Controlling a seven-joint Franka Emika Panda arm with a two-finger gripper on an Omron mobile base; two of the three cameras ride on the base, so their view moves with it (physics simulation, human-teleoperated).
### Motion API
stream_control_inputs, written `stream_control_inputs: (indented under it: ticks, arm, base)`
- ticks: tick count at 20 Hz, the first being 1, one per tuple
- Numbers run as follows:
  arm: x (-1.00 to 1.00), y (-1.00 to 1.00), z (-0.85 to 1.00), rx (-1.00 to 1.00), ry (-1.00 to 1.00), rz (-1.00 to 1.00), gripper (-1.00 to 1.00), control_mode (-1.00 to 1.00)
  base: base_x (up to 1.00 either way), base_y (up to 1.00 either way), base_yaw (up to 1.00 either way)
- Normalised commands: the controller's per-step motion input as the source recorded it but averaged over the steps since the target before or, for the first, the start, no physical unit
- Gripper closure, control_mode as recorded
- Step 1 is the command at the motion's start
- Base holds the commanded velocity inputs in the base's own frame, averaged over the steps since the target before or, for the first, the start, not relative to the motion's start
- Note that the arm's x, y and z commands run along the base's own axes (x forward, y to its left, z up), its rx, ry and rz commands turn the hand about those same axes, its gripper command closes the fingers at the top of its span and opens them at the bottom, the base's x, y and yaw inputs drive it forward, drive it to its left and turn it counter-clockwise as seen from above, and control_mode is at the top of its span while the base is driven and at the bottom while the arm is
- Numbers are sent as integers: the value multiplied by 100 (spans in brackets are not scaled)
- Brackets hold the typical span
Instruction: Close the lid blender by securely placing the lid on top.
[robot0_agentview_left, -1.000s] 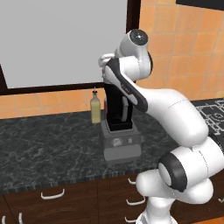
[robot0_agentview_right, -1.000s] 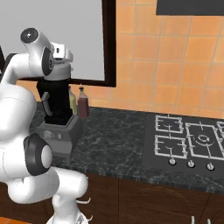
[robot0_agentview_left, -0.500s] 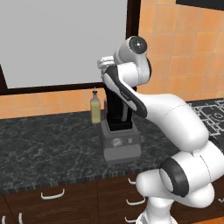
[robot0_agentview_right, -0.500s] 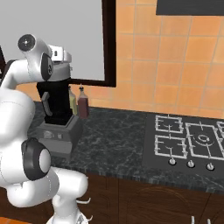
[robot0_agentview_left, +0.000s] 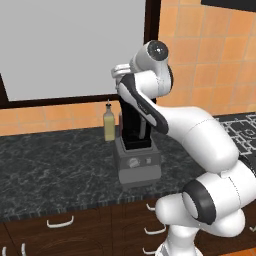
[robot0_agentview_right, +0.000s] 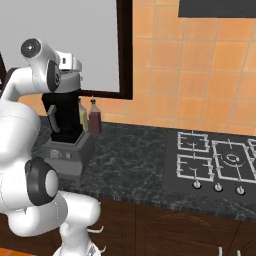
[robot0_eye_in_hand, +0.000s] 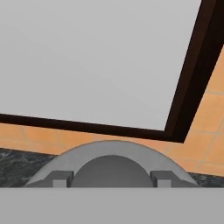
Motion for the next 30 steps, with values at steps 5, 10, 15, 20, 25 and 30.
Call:
stream_control_inputs:
  ticks: [5,10,15,20,25,30]
  arm:
    - [-18,0,0,0,6,0,100,-100]
    - [-20,0,1,-1,7,0,100,-100]
    - [-2,0,22,0,5,0,100,-100]
    - [-17,0,41,0,4,0,100,-100]
    - [-23,0,35,0,1,0,100,-100]
    - [-24,0,16,0,0,0,100,-100]
  base:
    - [0,0,0]
    - [0,0,0]
    - [0,0,0]
    - [0,0,0]
    - [0,0,0]
    - [0,0,0]
